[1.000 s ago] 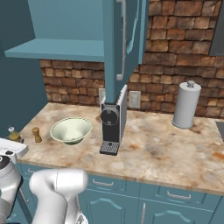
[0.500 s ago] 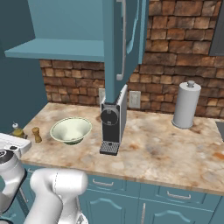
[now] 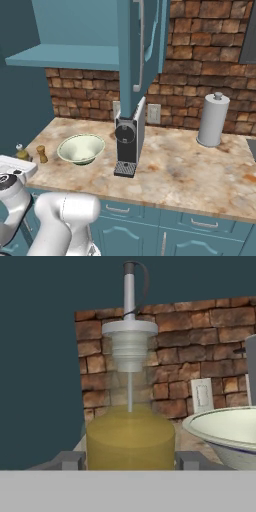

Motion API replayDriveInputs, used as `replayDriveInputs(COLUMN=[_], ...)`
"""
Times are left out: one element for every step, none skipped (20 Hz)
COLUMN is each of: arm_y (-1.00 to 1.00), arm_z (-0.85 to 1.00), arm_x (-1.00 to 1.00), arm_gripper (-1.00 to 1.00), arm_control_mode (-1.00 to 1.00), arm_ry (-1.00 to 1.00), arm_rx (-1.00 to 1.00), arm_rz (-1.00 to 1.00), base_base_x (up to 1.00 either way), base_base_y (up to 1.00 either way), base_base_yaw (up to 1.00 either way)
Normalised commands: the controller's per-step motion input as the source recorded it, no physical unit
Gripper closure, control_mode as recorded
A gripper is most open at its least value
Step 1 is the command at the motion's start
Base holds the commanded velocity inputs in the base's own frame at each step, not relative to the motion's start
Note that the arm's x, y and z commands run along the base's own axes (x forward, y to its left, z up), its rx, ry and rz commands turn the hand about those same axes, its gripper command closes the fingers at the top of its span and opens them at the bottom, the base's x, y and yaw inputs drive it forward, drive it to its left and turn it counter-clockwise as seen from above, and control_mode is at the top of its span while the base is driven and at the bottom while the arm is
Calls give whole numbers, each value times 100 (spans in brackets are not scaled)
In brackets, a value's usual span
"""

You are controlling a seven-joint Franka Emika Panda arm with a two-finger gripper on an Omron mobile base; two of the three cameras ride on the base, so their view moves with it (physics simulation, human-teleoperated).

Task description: Retrieve the bottle and the shaker from the cabinet and place them next to the mixing bowl on the counter. Then add garlic from the fridge to the mixing bowl.

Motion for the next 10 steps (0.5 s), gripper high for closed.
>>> replayDriveInputs(arm_y=[1,6,10,7,7,6,6,5,3,1], arm_z=[-13,-11,-9,-4,-1,0,0,0,0,0], arm_x=[0,2,3,7,6,14,19,21,23,24], arm_gripper=[100,100,100,100,100,100,100,100,100,100], arm_control_mode=[-100,-100,-100,-100,-100,-100,-100,-100,-100,-100], arm_ry=[0,0,0,0,0,0,0,0,0,0], arm_rx=[0,0,0,0,0,0,0,0,0,0], arm_rz=[0,0,0,0,0,0,0,0,0,0], base_base_x=[0,0,0,0,0,0,0,0,0,0], base_base_y=[0,0,0,0,0,0,0,0,0,0], base_base_yaw=[0,0,0,0,0,0,0,0,0,0])
